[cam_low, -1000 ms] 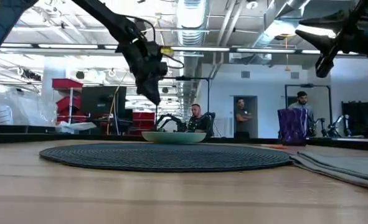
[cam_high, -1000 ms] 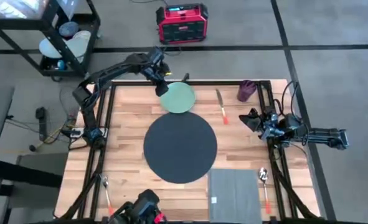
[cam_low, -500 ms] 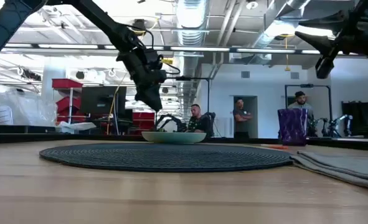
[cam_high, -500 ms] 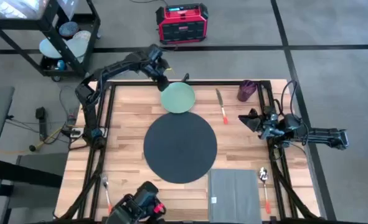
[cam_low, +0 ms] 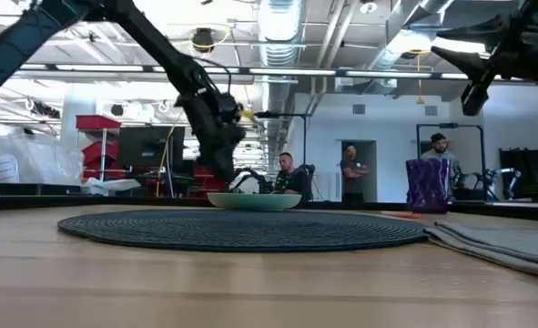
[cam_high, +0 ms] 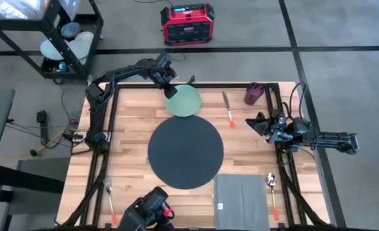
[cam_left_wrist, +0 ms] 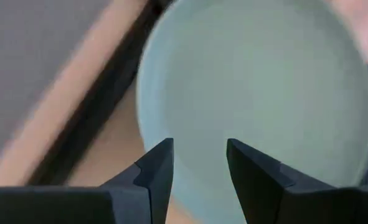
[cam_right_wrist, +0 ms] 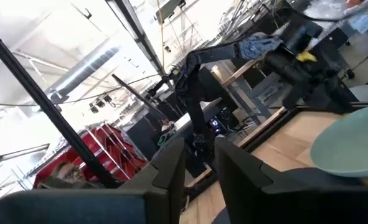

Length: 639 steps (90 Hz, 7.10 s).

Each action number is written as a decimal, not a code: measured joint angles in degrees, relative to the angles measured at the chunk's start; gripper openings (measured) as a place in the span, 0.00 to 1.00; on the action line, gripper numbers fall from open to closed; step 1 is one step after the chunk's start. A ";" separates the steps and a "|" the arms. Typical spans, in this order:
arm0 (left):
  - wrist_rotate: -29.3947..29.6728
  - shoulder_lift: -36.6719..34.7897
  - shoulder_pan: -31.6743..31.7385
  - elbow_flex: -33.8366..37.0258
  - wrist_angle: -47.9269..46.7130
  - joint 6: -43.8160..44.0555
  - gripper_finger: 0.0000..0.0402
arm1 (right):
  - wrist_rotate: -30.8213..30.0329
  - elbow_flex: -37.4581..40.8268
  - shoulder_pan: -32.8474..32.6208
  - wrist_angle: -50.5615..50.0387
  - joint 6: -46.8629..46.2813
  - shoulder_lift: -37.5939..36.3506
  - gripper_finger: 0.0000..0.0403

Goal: Set table place
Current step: Put the green plate on the blue placemat, then put the orange knife on the blue placemat to the right of the green plate

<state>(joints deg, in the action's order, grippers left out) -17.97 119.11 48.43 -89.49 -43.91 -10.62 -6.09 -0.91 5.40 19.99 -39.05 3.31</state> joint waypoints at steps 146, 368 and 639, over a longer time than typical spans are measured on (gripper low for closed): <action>4.83 6.69 -1.80 -19.87 -18.19 -8.14 0.37 | -2.81 0.00 -0.06 -3.21 -4.35 0.02 0.33; 0.71 -32.76 -34.49 30.01 8.24 26.78 0.00 | -5.99 0.00 -0.06 -10.79 -5.09 0.02 0.35; 4.06 -32.74 -21.69 26.12 30.57 20.93 0.35 | 3.49 -38.85 23.13 -53.27 7.63 58.62 0.00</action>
<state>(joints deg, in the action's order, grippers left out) -13.91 86.37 26.74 -63.37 -13.34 10.31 -2.60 -39.76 28.53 -33.28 -31.42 61.93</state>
